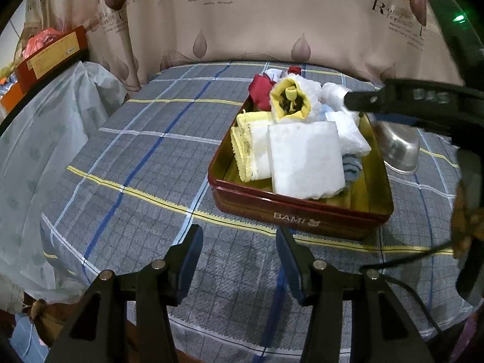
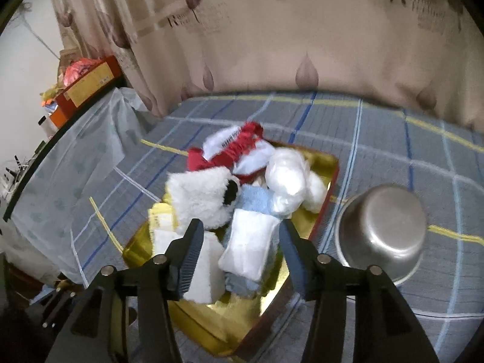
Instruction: Organize soft objects
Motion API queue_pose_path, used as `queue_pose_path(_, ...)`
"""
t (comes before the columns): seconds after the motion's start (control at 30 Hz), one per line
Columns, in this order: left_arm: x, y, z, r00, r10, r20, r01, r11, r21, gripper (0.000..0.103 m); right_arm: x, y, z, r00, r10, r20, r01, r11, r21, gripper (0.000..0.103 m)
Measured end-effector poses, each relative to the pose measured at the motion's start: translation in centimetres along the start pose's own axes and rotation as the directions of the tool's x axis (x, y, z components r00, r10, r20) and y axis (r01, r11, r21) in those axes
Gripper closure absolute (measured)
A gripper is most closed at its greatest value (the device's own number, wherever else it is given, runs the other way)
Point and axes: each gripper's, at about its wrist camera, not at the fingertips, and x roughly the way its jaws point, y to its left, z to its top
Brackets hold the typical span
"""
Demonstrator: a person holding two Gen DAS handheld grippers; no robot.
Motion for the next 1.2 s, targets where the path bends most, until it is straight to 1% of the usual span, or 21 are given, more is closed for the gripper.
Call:
queue_pose_path(0.03, -0.1, 0.0, 0.0, 1.0, -0.01, 0.01, 0.01, 1.0, 0.002, 0.052, -1.3, 0.4, -0.3, 0.999, -0.02, 0.04, 0.02, 1.0, -0.013, 0.042)
queue_pose_path(0.07, -0.2, 0.0, 0.0, 1.0, -0.02, 0.019, 0.02, 1.0, 0.003, 0.052, -2.3, 0.8, -0.6, 0.996, -0.035, 0.076, 0.037, 0.999, -0.021, 0.032)
queue_pose_path(0.1, -0.4, -0.1, -0.1, 0.999, -0.031, 0.035, 0.031, 1.0, 0.003, 0.052, -3.8, 1.2, -1.1, 0.99, -0.055, 0.131, 0.059, 0.998, -0.03, 0.023)
queue_pose_path(0.13, -0.8, -0.1, -0.2, 0.997, -0.041, 0.064, 0.04, 0.999, 0.008, 0.052, -5.0, 1.5, -1.5, 0.982, -0.072, 0.175, 0.079, 0.996, -0.036, 0.019)
queue_pose_path(0.2, -1.2, -0.3, -0.2, 0.994, -0.038, 0.103, 0.036, 0.999, 0.02, 0.052, -7.8, 2.2, -2.7, 0.951, -0.12, 0.286, 0.138, 0.99, -0.042, 0.004)
queue_pose_path(0.23, -1.4, -0.4, -0.2, 0.993, -0.036, 0.116, 0.033, 0.999, 0.024, 0.052, -9.0, 2.5, -3.5, 0.929, -0.141, 0.341, 0.163, 0.986, -0.037, 0.001)
queue_pose_path(0.27, -1.6, -0.5, -0.3, 0.991, -0.037, 0.13, 0.034, 0.999, 0.025, 0.052, -10.3, 2.7, -4.4, 0.902, -0.159, 0.401, 0.185, 0.982, -0.025, 0.0)
queue_pose_path(0.3, -1.8, -0.5, -0.3, 0.988, -0.04, 0.148, 0.037, 0.999, 0.024, 0.052, -11.2, 2.9, -5.1, 0.882, -0.174, 0.439, 0.2, 0.98, -0.013, 0.0)
queue_pose_path(0.4, -2.5, -0.5, -0.5, 0.973, -0.082, 0.216, 0.077, 0.997, 0.027, 0.052, -12.9, 3.2, -6.9, 0.832, -0.235, 0.503, 0.26, 0.965, 0.021, 0.0)
queue_pose_path(0.43, -2.7, -0.5, -0.5, 0.97, -0.085, 0.228, 0.082, 0.996, 0.025, 0.052, -13.2, 3.3, -7.3, 0.82, -0.256, 0.512, 0.281, 0.959, 0.03, 0.0)
queue_pose_path(0.47, -2.8, -0.6, -0.5, 0.968, -0.09, 0.236, 0.087, 0.996, 0.024, 0.052, -13.3, 3.4, -7.5, 0.82, -0.259, 0.511, 0.284, 0.958, 0.03, 0.0)
queue_pose_path(0.57, -3.2, -0.9, -0.6, 0.96, -0.116, 0.253, 0.114, 0.993, 0.022, 0.052, -13.6, 3.4, -8.3, 0.838, -0.237, 0.492, 0.263, 0.965, 0.015, 0.0)
queue_pose_path(0.7, -3.7, -1.1, -0.7, 0.959, -0.117, 0.258, 0.122, 0.992, -0.005, 0.052, -14.2, 4.2, -9.8, 0.831, -0.237, 0.503, 0.285, 0.958, -0.019, 0.001)
queue_pose_path(0.77, -3.7, -1.5, -0.7, 0.964, -0.097, 0.249, 0.1, 0.995, -0.001, 0.052, -14.2, 4.6, -10.5, 0.828, -0.245, 0.504, 0.302, 0.953, -0.032, 0.001)
queue_pose_path(0.8, -3.9, -1.8, -0.8, 0.966, -0.071, 0.248, 0.071, 0.997, 0.009, 0.052, -14.3, 4.8, -10.9, 0.829, -0.246, 0.502, 0.303, 0.952, -0.034, 0.001)
queue_pose_path(0.87, -4.3, -2.2, -1.1, 0.964, -0.035, 0.264, 0.029, 0.999, 0.027, 0.052, -14.2, 4.8, -11.5, 0.834, -0.252, 0.49, 0.305, 0.952, -0.029, 0.001)
queue_pose_path(0.9, -4.6, -2.4, -1.1, 0.964, -0.028, 0.263, 0.02, 0.999, 0.033, 0.052, -14.2, 4.8, -11.8, 0.835, -0.258, 0.486, 0.308, 0.951, -0.025, 0.001)
queue_pose_path(1.0, -5.6, -2.6, -1.2, 0.965, -0.032, 0.261, 0.029, 0.999, 0.013, 0.052, -14.3, 4.7, -12.1, 0.839, -0.28, 0.466, 0.33, 0.944, -0.027, 0.001)
queue_pose_path(1.03, -6.2, -2.6, -1.3, 0.962, -0.027, 0.271, 0.029, 1.0, -0.003, 0.052, -14.4, 4.6, -12.1, 0.837, -0.29, 0.463, 0.341, 0.94, -0.029, 0.001)
queue_pose_path(1.1, -7.4, -2.8, -1.3, 0.958, -0.023, 0.285, 0.031, 0.999, -0.023, 0.052, -15.0, 4.4, -12.2, 0.827, -0.308, 0.471, 0.362, 0.932, -0.026, 0.001)
queue_pose_path(1.2, -8.4, -3.0, -1.6, 0.965, 0.008, 0.262, 0.001, 0.999, -0.036, 0.052, -16.1, 3.9, -12.4, 0.813, -0.323, 0.485, 0.375, 0.927, -0.01, 0.001)
